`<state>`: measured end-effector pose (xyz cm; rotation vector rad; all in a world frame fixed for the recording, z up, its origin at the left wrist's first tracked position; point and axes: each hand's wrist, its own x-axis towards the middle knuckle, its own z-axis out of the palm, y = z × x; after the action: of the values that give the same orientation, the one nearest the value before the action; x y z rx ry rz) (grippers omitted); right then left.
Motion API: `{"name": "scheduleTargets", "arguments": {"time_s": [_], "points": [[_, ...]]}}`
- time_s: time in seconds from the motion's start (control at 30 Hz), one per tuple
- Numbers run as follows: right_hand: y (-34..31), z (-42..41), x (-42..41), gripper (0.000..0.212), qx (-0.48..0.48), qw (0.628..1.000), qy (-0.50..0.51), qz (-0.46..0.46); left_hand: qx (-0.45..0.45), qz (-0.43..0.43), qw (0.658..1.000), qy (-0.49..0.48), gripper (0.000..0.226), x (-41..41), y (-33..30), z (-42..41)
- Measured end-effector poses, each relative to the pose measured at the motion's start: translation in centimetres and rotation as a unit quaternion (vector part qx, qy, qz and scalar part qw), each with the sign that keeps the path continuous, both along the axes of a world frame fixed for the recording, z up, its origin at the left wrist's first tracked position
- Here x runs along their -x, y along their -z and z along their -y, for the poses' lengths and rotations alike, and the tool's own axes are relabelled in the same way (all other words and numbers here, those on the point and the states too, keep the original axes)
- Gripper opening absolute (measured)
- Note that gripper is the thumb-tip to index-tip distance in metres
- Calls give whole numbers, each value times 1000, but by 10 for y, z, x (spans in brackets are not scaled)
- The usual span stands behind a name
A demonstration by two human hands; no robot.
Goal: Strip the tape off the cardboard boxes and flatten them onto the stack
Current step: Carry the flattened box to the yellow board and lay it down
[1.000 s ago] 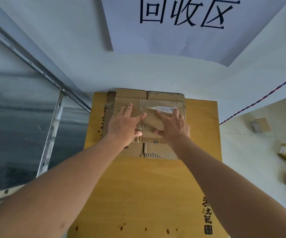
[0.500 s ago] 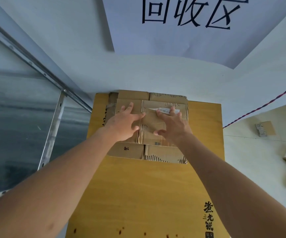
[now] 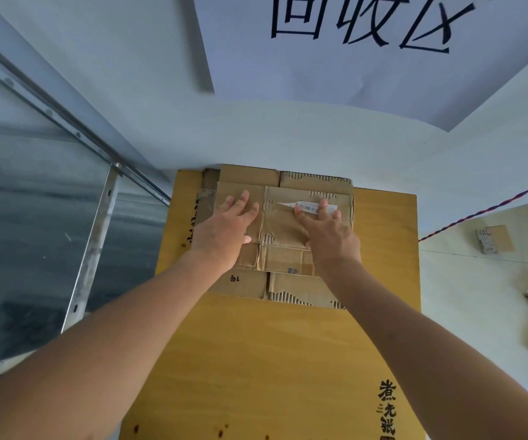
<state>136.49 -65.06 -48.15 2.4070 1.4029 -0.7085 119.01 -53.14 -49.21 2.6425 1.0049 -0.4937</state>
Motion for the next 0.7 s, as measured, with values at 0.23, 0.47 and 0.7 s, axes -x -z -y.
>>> {"name": "scheduleTargets", "arguments": {"time_s": [0.23,0.47,0.7], "points": [[-5,11,-13,93,-3,995,10,-104,104,-28,994,23,95,7,-9,-18],[-3,12,13,104,-15,997,50,-62,47,-37,998,16,96,2,-5,-1],[-15,6,11,101,-5,994,65,-90,67,-70,995,23,91,-18,-26,1]]}}
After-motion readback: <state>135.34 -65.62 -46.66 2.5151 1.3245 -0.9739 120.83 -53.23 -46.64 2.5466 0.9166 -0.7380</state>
